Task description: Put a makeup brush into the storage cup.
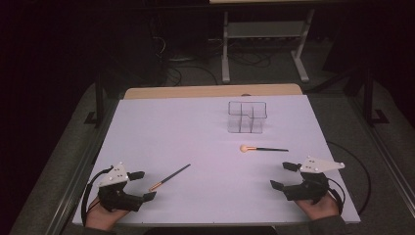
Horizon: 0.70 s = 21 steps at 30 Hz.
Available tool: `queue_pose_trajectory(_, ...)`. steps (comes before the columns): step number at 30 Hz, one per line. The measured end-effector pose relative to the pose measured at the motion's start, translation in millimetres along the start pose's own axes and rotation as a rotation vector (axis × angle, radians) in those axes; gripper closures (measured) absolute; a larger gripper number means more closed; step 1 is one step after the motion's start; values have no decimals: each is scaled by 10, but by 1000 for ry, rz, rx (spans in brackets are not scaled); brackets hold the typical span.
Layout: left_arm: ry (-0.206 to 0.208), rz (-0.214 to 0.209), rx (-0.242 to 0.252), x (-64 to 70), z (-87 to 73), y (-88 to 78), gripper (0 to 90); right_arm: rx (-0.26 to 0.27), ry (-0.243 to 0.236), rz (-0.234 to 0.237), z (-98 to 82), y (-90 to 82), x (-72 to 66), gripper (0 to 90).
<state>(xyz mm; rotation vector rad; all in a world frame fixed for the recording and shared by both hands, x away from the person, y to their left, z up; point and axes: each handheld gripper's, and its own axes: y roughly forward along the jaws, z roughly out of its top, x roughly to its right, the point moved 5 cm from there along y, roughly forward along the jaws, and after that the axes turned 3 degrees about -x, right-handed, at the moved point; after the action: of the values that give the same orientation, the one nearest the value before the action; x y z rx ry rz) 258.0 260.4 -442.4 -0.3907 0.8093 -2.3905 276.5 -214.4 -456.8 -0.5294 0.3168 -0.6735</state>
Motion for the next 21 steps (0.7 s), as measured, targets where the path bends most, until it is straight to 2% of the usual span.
queue_pose_trajectory(11,-4,1,-4,-13,7,7,172,-4,4,6,-11,15,22,182)
queue_pose_trajectory(15,10,4,-16,-16,2,2,175,-2,4,3,-7,8,20,182)
queue_pose_trajectory(18,5,3,-20,-12,5,6,178,0,7,-3,-5,-2,22,181)
queue_pose_trajectory(19,19,7,-28,-15,16,-2,179,4,9,-6,-2,-16,23,180)
queue_pose_trajectory(21,13,5,-19,-10,28,0,181,5,10,-7,-1,-20,25,180)
